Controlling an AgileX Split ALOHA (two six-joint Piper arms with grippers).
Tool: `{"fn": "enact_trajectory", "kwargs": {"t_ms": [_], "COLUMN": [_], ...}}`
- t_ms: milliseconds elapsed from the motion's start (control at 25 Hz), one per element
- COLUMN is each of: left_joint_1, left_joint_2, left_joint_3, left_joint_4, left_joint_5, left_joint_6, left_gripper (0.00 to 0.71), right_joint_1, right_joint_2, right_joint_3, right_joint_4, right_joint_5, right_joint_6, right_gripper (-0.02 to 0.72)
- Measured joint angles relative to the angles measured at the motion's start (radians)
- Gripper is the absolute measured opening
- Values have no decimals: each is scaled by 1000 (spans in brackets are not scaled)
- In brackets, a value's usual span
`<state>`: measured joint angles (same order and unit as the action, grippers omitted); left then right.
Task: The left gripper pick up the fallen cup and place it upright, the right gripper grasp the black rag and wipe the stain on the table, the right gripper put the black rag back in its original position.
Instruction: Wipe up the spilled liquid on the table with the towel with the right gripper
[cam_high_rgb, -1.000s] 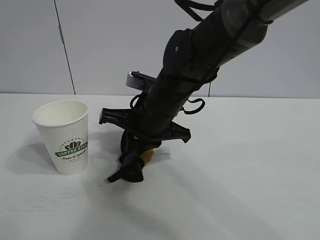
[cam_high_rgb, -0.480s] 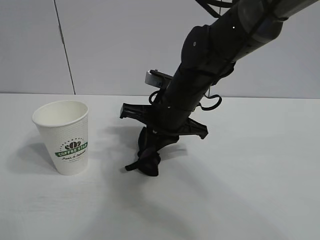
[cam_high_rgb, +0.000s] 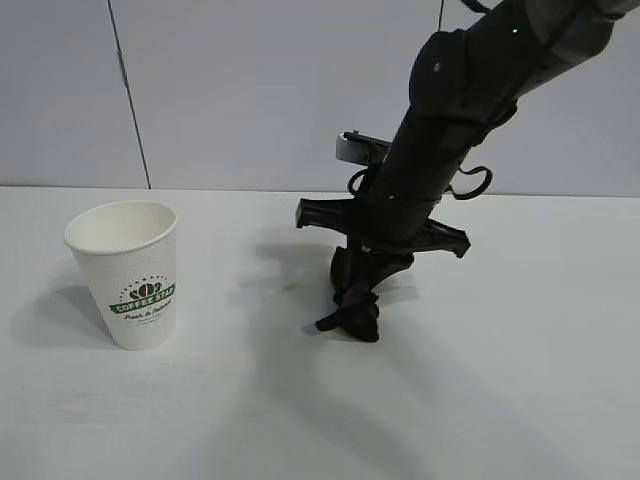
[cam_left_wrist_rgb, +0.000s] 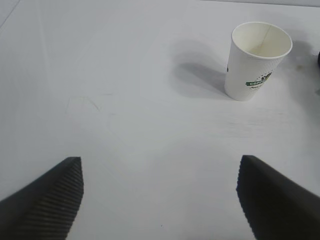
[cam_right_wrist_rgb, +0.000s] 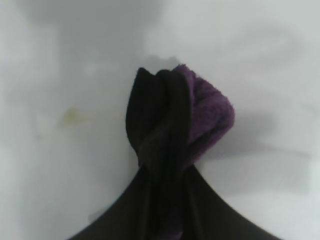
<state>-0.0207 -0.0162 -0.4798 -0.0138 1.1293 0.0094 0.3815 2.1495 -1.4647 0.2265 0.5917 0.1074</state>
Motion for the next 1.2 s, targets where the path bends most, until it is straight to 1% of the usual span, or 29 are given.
{"fn": "enact_trajectory", "kwargs": {"t_ms": [80,160,240,320,400,520,760,1000,1120,1200], "left_joint_1": [0,0,0,0,0,0,0,0,0,0], "left_joint_2": [0,0,0,0,0,0,0,0,0,0], "left_joint_3": [0,0,0,0,0,0,0,0,0,0], "left_joint_4": [-1,-1,-1,-1,-2,-2,-2,-2,-3,-3], "left_joint_5": [0,0,0,0,0,0,0,0,0,0], "left_joint_6": [0,0,0,0,0,0,0,0,0,0], "left_gripper": [603,603,603,603,603,603,603,603,603,603], "right_joint_1": [-2,10,34,72,116,168,213,211,187,165], "right_joint_2": [-5,-5,-5,-5,-5,3,52,61,61,61], "right_joint_3": [0,1,3,3,3,3,5,5,5,5], "right_joint_4": [4,16,32,48,54,62,70,72,76,76], "right_joint_5": [-1,-19,-60,-116,-182,-262,-333,-344,-305,-264], "right_joint_6": [0,0,0,0,1,1,2,4,8,12], "right_gripper": [82,82,82,82,82,82,82,82,82,82]}}
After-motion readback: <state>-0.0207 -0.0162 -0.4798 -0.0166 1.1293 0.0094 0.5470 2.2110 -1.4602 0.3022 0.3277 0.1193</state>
